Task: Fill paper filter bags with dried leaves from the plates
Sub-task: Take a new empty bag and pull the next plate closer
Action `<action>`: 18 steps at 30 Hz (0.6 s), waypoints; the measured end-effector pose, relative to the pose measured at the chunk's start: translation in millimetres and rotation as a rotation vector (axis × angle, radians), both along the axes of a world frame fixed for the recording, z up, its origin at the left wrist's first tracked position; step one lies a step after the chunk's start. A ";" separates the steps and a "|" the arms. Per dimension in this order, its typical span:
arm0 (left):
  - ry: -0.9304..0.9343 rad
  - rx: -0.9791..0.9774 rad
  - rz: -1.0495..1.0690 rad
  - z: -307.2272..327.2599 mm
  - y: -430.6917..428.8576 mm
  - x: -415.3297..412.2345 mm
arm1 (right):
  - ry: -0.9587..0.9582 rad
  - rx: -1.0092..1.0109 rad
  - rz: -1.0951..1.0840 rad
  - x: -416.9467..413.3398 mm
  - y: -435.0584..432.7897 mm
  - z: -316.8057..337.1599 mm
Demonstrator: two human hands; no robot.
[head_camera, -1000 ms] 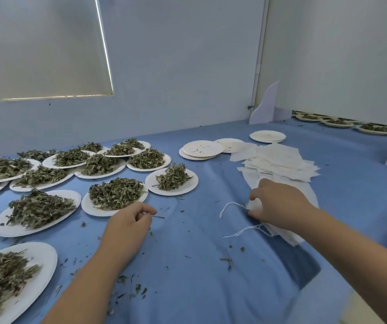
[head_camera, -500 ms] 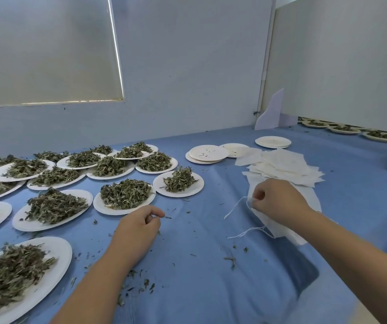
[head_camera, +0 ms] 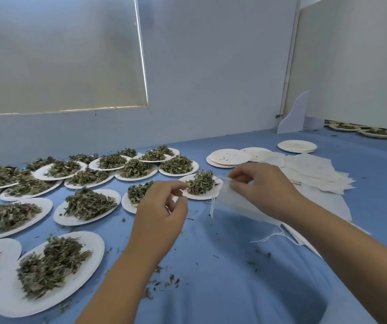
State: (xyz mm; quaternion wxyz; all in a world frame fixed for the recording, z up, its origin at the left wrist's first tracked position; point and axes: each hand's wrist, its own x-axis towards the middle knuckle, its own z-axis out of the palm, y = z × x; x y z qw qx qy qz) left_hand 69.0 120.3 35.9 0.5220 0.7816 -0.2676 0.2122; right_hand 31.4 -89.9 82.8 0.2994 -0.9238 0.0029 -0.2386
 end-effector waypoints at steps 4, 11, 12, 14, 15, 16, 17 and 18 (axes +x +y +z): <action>0.068 0.038 -0.041 6.8 9.4 -9.8 | 0.001 -0.159 0.013 7.7 20.9 7.9; 0.128 0.088 -0.090 5.0 24.7 -17.4 | 0.151 -0.204 0.149 8.4 40.3 9.2; 0.111 0.106 -0.082 4.6 26.7 -18.1 | 0.123 -0.182 0.181 6.6 42.9 10.9; 0.069 0.140 -0.072 6.3 30.0 -19.7 | 0.033 -0.160 0.236 2.5 48.9 15.1; 0.052 0.151 -0.072 8.3 31.5 -21.0 | -0.021 -0.150 0.257 0.2 52.4 17.5; 0.035 0.157 -0.072 11.2 32.9 -22.4 | -0.070 -0.138 0.274 -2.2 56.2 20.5; 0.014 0.160 -0.068 14.2 34.7 -24.7 | -0.110 -0.120 0.290 -5.0 60.0 23.5; -0.013 0.158 -0.058 17.0 37.2 -27.3 | -0.138 -0.092 0.306 -7.5 64.1 26.2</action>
